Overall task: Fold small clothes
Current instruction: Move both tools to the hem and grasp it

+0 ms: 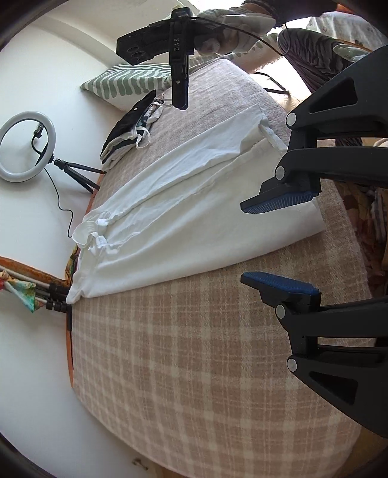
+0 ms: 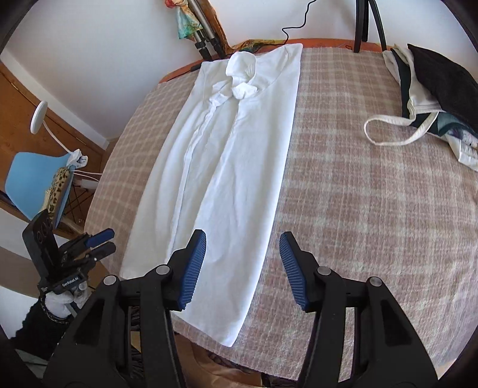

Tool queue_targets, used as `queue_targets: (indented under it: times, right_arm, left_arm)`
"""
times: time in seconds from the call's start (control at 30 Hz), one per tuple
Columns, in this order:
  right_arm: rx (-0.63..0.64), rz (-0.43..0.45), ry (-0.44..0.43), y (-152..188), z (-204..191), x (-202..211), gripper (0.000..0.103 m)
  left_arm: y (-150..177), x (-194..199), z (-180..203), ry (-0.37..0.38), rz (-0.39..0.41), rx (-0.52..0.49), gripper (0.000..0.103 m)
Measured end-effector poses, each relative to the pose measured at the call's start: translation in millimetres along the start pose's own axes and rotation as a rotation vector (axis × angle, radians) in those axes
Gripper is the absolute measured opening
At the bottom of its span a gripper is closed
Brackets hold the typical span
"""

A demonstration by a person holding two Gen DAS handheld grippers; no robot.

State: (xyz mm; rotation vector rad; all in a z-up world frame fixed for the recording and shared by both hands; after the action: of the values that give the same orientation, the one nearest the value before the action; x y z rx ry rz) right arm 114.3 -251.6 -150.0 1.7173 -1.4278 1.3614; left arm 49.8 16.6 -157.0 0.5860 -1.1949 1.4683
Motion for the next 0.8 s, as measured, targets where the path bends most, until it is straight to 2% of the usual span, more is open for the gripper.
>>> queue_targets:
  times: [0.17,0.3,0.37,0.43,0.47,0.5,0.6,0.63,0.7,0.8]
  right_arm:
    - [-0.007,-0.046,-0.017,41,5,-27,0.055]
    - [-0.025,-0.066,-0.059,58,12,-40,0.055]
    - [-0.016,-0.047,-0.074,61,11,-38,0.055]
    - [-0.021,-0.046,-0.123,64,9,-37,0.055]
    - [-0.020,-0.048,-0.145,67,9,-37,0.055]
    - [-0.014,-0.050,-0.153,70,8,-38,0.055]
    - [0.013,-0.034,-0.139,69,4,-38,0.054]
    - [0.018,-0.037,-0.148,69,3,-38,0.050]
    - [0.016,-0.071,-0.182,72,-4,-46,0.008]
    - [0.013,-0.054,-0.201,72,-8,-44,0.006]
  left_arm:
    - [16,-12,2,0.068,-0.055,0.049,0.039]
    - [26,-21,12,0.107,-0.084,0.048,0.039]
    - [28,-20,14,0.119,-0.084,0.049,0.036]
    - [28,-19,13,0.141,-0.082,0.073,0.035]
    - [29,-19,11,0.157,-0.083,0.091,0.031]
    - [29,-20,11,0.174,-0.089,0.102,0.019]
    - [30,-24,13,0.182,-0.093,0.100,0.009]
    - [29,-25,14,0.183,-0.092,0.096,0.007]
    - [28,-23,14,0.190,-0.084,0.103,0.004]
    - [25,-12,16,0.204,-0.053,0.107,0.003]
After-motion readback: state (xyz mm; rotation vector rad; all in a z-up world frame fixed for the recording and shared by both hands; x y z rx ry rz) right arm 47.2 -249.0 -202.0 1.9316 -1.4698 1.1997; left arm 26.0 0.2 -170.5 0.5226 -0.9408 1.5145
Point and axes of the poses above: each gripper's, at about its wrist camera, not at the fingertips, and x roughly against the way its jaws point, z to its right, y to its underside, the point moved 10 cm from there along -x, roughly the way its jaws point, and after that the axes turned 14 degrees about -z, right-handed, at the moved point
